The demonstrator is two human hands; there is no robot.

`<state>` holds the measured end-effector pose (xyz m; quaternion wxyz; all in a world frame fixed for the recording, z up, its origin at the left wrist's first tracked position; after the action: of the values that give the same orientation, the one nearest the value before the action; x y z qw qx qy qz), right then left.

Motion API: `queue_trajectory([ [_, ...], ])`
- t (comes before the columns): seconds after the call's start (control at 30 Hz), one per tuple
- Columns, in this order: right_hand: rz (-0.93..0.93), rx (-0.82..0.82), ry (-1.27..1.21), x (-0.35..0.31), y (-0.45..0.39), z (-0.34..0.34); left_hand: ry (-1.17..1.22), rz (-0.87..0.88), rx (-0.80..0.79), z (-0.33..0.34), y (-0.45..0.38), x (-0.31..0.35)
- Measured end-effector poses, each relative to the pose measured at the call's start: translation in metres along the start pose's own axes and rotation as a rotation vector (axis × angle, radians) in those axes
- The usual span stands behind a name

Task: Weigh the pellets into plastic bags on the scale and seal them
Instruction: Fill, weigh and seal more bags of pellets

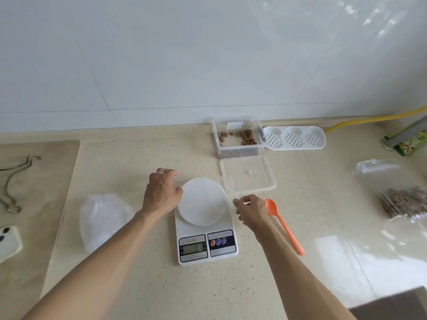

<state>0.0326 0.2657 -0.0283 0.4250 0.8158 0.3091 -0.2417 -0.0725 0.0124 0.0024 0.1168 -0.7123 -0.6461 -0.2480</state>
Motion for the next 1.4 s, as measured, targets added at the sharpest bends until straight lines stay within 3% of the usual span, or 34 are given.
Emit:
queue_trajectory([
  [0.13,-0.057,0.042,0.038,0.005,0.017,-0.007,-0.028,0.101,0.075,-0.005,0.028,0.017],
  [0.37,-0.451,0.232,0.214,0.009,0.064,-0.008,-0.062,0.222,0.199,0.006,0.108,0.024],
  [0.57,-0.583,0.177,0.528,0.042,0.097,0.025,-0.133,0.174,0.193,0.039,0.161,-0.001],
  [0.7,-0.591,0.048,0.757,0.060,0.099,0.044,-0.256,0.118,0.055,0.072,0.166,-0.022],
  [0.87,-0.610,0.004,0.905,0.064,0.100,0.054,-0.259,0.081,0.040,0.084,0.166,-0.029],
  [1.4,-0.541,-0.045,0.932,0.064,0.098,0.054,-0.233,0.017,-0.015,0.088,0.167,-0.033],
])
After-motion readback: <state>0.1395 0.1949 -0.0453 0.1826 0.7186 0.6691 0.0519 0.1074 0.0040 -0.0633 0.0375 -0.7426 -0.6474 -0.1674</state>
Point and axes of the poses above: each hand's wrist, its own y-axis away from the middle knuckle, its own z-axis out of the palm, x = y × z, the point moved 9 cm from there along -y, towards the middle knuckle
